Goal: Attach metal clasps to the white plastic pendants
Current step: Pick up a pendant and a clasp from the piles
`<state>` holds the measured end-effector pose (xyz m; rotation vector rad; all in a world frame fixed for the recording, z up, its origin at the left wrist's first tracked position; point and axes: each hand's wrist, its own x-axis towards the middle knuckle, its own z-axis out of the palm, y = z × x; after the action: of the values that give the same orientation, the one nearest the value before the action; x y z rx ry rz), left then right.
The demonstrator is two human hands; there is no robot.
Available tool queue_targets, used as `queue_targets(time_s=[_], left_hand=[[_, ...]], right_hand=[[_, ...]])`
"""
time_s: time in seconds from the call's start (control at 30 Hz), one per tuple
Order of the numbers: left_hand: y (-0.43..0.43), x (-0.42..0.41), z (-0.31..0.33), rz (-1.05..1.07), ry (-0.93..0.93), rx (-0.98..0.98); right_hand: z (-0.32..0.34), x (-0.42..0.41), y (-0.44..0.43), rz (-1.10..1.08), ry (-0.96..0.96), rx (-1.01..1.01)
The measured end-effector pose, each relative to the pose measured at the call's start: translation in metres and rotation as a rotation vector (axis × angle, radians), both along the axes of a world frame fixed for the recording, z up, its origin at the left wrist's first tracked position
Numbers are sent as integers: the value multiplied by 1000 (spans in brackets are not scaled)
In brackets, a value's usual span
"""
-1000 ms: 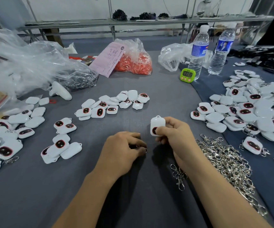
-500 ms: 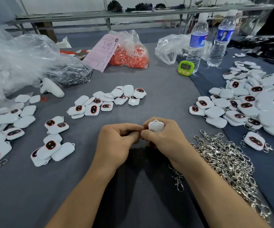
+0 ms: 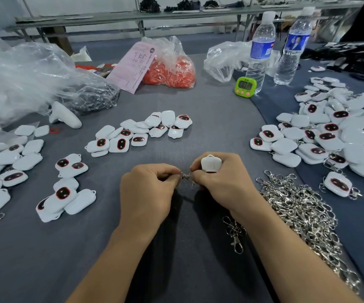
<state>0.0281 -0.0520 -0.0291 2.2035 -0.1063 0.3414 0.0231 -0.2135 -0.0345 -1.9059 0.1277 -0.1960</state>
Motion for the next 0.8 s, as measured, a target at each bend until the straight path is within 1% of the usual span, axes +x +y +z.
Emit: queue_targets(time_s=[0.1,0.17,0.3,0.37,0.47,0.57,0.7,0.73,0.8], left_hand=[[-3,-4,1,9,-53,150],[-3,-4,2,-8,-52,149],[-3,-2,2,-86,-13,-12],[-4,0,0,-106,25,-111],[-3,5,-1,-136,96,-279],[-2,7,-1,-151,136,-348],[-3,4,-1,-174,151,-298],[-4,2,0,-170,132,-264],[-5,-1,1,-176,34,-140]], right_hand=[[2,-2,-1,-16,-16,-86],[3,-4,-2,-35,-18,-134],[8,-9,0,-89,-64,-187],[11,-11,2,-49,-73,-182],[13,-11,4,24,-19,-172],[14,-11,3,15,-30,-172],[13,-12,1,2,-70,-204],[12,-12,1,-5,-73,-203],[12,-12,2,-38,-101,-197]])
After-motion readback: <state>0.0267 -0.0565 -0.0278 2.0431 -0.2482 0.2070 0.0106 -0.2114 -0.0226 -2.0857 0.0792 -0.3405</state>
